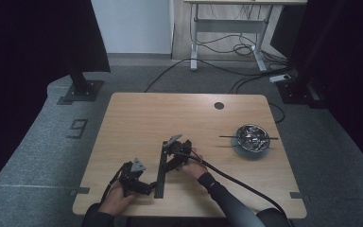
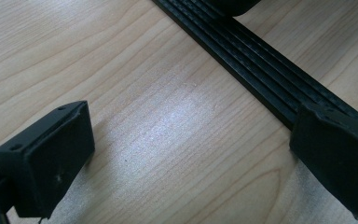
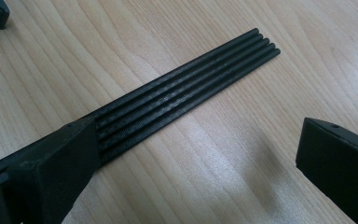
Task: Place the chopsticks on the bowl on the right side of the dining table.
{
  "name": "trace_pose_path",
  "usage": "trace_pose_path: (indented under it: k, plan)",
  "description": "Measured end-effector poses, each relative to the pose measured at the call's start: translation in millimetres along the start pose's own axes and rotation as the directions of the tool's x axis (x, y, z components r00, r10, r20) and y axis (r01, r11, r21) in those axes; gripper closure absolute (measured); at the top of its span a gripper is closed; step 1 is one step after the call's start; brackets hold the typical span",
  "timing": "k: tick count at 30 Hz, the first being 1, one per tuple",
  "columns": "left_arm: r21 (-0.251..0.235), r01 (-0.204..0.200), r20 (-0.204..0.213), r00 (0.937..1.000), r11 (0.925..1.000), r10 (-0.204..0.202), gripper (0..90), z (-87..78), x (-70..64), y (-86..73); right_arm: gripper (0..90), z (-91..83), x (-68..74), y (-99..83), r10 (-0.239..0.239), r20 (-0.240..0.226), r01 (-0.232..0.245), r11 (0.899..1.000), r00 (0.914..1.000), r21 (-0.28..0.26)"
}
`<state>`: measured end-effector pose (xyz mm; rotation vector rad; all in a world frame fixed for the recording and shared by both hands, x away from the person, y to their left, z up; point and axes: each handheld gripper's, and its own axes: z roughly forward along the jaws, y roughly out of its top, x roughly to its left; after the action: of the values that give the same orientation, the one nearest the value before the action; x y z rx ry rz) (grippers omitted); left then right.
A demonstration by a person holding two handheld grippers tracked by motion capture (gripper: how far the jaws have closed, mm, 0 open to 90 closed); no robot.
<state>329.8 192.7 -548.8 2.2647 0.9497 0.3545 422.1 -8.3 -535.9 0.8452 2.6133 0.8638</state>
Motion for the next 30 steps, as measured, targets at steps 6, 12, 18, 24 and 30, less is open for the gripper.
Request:
trace_pose_path:
  k: [6, 12, 18, 24, 30]
  plan:
    - [0.0, 0.0, 0.0, 1.0, 1.0, 0.0, 0.0, 0.0, 0.0, 0.0, 0.0, 1.3, 2.2, 1.1, -0.006, 0.0, 0.006, 1.0, 1.0, 0.002]
    - [0.001, 0.0, -0.001, 1.0, 1.0, 0.0, 0.0, -0.2, -0.2, -0.2, 0.0, 1.7, 1.8, -0.7, -0.019, 0.022, 0.019, 1.0, 0.9996, 0.024]
    - [0.001, 0.0, -0.002, 1.0, 1.0, 0.0, 0.0, -0.3, -0.3, -0.3, 0.0, 0.4, 0.5, -3.7, -0.019, 0.029, 0.019, 0.999, 0.9994, 0.029]
    - [0.001, 0.0, -0.002, 1.0, 1.0, 0.0, 0.0, -0.3, -0.3, -0.3, 0.0, -2.9, 0.6, -8.4, -0.025, 0.019, 0.025, 0.999, 0.9995, 0.027]
    - [0.003, -0.002, -0.001, 1.0, 1.0, 0.002, 0.0, -0.4, -0.2, -0.3, 0.0, -6.6, -2.4, -13.8, -0.025, 0.018, 0.025, 0.999, 0.9995, 0.029]
